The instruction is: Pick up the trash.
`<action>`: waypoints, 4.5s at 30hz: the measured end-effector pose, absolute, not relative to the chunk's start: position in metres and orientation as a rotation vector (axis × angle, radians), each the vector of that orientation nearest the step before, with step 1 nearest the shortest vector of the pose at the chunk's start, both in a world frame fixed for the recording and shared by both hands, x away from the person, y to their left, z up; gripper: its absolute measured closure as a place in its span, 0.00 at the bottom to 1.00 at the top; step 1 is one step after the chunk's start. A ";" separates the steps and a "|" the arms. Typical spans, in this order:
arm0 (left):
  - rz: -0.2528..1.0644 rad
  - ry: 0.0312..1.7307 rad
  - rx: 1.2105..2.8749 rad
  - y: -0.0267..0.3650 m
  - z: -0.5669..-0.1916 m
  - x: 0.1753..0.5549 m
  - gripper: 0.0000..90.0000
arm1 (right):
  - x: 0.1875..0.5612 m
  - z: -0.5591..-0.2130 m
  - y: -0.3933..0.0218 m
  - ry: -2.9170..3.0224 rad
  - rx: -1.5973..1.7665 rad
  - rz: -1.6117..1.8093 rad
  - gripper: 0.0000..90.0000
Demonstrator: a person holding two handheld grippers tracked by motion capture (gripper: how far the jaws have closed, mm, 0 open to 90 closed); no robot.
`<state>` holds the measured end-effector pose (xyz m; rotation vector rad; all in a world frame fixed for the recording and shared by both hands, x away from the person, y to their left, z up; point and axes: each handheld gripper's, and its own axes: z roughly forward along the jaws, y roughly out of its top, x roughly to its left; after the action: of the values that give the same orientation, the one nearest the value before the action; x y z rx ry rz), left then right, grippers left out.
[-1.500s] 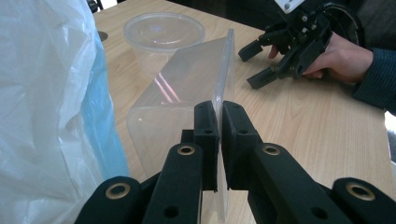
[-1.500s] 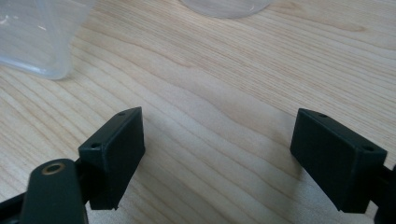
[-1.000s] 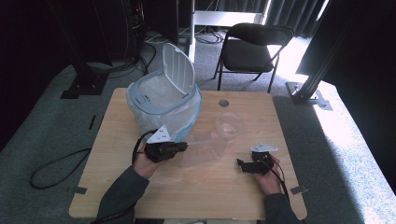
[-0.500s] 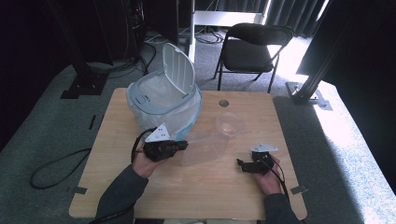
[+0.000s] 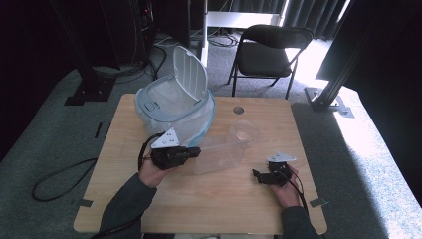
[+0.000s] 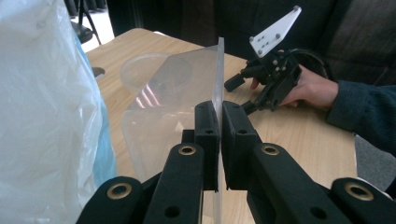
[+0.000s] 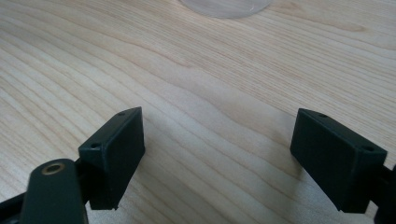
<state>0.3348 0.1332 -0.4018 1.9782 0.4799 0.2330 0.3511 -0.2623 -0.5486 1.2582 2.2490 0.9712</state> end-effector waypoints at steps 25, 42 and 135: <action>0.245 0.436 1.925 0.142 -0.362 0.336 0.96 | 0.351 -0.549 -0.262 2.248 1.255 0.972 0.19; 0.255 0.409 1.887 0.149 -0.334 0.341 0.96 | 0.351 -0.549 -0.262 2.249 1.256 0.972 0.19; 0.533 0.595 1.743 0.261 -0.251 0.347 0.96 | 0.351 -0.549 -0.262 2.245 1.261 0.971 0.19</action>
<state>0.3474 0.2612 -0.2506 1.7425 0.5950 0.5328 0.3509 -0.2621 -0.5487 1.2613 2.2453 0.9708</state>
